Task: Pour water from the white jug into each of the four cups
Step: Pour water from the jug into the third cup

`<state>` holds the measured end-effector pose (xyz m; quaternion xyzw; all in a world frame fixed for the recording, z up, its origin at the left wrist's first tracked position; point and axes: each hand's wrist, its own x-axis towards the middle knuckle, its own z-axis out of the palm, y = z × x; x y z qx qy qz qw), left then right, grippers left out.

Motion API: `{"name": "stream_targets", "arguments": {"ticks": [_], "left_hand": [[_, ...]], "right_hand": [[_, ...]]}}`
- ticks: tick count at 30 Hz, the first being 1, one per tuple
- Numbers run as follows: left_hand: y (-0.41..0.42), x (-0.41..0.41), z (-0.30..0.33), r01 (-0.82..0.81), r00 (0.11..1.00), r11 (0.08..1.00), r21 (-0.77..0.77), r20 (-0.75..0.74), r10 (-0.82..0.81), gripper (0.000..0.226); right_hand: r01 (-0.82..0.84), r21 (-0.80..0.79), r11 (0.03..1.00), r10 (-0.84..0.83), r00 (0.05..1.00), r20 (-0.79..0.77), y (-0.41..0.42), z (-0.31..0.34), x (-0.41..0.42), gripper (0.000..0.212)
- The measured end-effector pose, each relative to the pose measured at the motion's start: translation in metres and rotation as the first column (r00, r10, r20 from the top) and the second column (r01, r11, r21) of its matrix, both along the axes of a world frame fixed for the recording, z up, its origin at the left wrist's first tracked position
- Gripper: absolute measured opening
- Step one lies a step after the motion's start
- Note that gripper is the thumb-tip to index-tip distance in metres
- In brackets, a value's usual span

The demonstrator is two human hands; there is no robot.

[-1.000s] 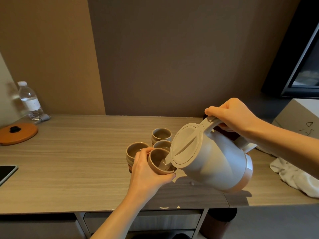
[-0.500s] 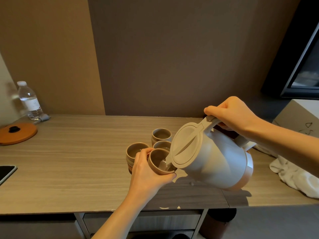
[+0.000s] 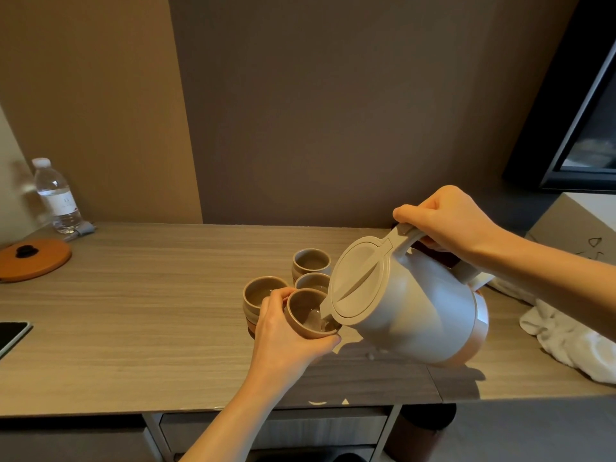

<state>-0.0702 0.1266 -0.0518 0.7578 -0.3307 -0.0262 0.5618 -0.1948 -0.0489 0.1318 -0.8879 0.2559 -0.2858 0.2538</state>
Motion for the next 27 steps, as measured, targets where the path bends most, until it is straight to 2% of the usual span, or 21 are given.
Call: {"name": "stream_targets", "arguments": {"ticks": [15, 27], "left_hand": [[-0.002, -0.002, 0.0, -0.016, 0.999, 1.0, 0.008, -0.049, 0.016, 0.089], [0.001, -0.003, 0.014, 0.004, 0.996, 1.0, -0.022, -0.092, -0.006, 0.087]], "right_hand": [[0.008, 0.015, 1.0, -0.008, 1.0, 0.029, -0.003, -0.002, -0.001, 0.044], [0.075, 0.238, 0.968, -0.116, 0.98, 0.163, -0.013, -0.014, -0.013, 0.038]]}}
